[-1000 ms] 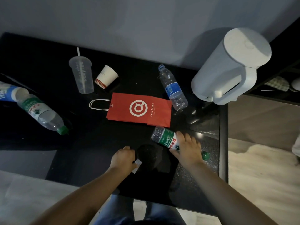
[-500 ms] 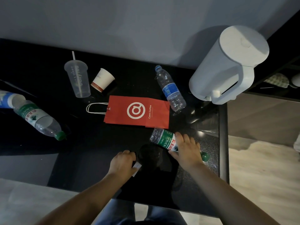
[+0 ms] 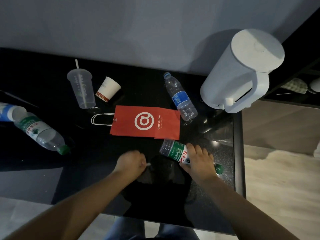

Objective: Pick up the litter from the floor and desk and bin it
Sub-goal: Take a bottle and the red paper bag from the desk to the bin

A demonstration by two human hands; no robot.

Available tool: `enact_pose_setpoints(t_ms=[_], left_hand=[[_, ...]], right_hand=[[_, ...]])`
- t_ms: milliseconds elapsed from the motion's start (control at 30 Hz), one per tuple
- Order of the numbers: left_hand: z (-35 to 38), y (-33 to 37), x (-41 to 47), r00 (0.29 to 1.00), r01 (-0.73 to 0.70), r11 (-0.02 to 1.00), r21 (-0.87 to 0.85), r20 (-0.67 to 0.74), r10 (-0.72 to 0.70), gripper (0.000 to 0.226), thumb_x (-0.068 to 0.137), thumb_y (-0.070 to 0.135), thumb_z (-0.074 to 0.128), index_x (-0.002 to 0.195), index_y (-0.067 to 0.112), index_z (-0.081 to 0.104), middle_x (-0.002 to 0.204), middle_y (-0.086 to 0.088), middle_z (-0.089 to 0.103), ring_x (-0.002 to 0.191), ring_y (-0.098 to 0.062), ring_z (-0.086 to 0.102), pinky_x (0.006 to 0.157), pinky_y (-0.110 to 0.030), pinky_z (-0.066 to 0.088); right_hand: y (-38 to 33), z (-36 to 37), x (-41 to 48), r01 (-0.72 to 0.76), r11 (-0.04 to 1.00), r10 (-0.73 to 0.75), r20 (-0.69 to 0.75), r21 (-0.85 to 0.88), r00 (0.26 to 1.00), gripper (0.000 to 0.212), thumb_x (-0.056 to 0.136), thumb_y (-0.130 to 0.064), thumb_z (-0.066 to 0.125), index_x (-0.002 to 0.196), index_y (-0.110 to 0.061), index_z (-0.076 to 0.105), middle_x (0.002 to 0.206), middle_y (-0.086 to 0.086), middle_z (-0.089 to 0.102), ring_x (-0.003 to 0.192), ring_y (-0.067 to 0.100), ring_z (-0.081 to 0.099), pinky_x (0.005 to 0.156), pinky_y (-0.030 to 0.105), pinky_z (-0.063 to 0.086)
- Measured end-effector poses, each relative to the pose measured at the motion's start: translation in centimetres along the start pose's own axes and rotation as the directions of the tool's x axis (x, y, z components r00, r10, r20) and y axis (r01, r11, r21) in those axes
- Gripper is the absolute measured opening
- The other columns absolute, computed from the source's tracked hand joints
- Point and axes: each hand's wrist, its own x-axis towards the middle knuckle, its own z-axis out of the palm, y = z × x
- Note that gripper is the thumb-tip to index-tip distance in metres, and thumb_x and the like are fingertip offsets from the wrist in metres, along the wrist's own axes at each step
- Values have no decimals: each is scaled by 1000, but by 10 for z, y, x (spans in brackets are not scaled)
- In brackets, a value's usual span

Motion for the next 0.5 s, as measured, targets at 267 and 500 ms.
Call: enact_pose_setpoints(t_ms=[267, 500], left_hand=[[-78, -3, 86, 976, 2, 1000, -1, -218, -2, 24, 90, 36, 61, 95, 15, 72, 103, -5, 63, 90, -22, 61, 78, -34, 51], [-72, -9, 114, 969, -55, 998, 19, -239, 58, 79, 73, 56, 71, 136, 14, 47, 129, -7, 46, 118, -23, 45, 97, -36, 44]], right_hand=[[1, 6, -1, 16, 998, -19, -53, -57, 998, 75, 67, -47, 80, 126, -18, 45, 104, 2, 57, 91, 23, 58, 79, 45, 49], [2, 13, -1, 28, 997, -37, -122, -75, 992, 78, 58, -47, 84, 121, -16, 49, 97, 2, 58, 83, 22, 58, 73, 43, 50]])
